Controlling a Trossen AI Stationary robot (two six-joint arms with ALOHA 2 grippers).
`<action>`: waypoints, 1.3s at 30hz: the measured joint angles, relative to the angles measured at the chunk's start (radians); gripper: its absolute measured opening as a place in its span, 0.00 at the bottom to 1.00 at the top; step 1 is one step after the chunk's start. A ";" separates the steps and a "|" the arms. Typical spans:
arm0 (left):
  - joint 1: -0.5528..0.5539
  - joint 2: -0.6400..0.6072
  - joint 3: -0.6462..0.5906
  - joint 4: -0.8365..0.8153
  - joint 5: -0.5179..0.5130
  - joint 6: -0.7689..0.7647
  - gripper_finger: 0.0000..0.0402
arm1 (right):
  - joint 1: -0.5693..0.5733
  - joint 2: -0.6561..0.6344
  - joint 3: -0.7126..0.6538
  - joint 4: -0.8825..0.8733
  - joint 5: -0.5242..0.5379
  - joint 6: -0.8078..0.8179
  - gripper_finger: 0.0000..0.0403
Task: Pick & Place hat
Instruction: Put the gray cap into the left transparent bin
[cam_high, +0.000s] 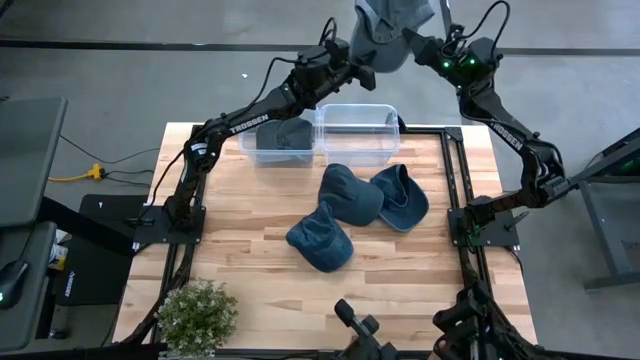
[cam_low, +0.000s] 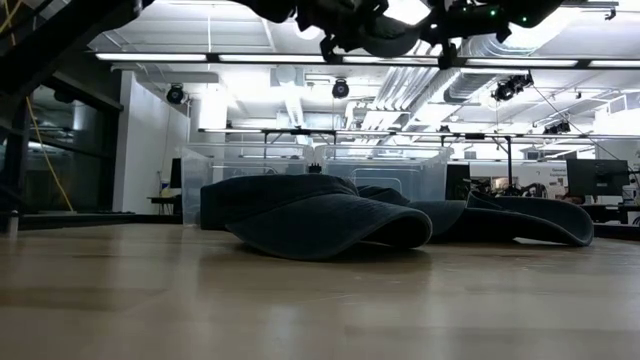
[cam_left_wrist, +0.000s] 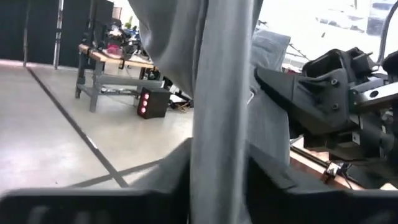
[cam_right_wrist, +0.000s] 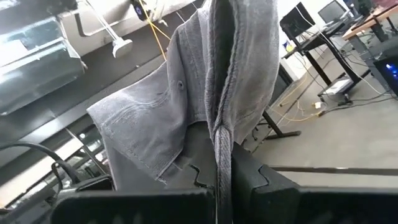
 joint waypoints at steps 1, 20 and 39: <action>0.000 0.000 0.000 -0.005 -0.007 -0.010 0.17 | 0.000 0.000 0.000 -0.006 -0.001 -0.002 0.01; 0.009 0.000 0.001 -0.063 0.003 -0.015 0.02 | 0.000 0.000 0.000 -0.029 -0.011 -0.073 0.15; 0.115 -0.131 -0.001 -0.576 0.096 0.152 0.02 | -0.083 -0.001 0.000 -0.189 -0.358 -0.173 0.59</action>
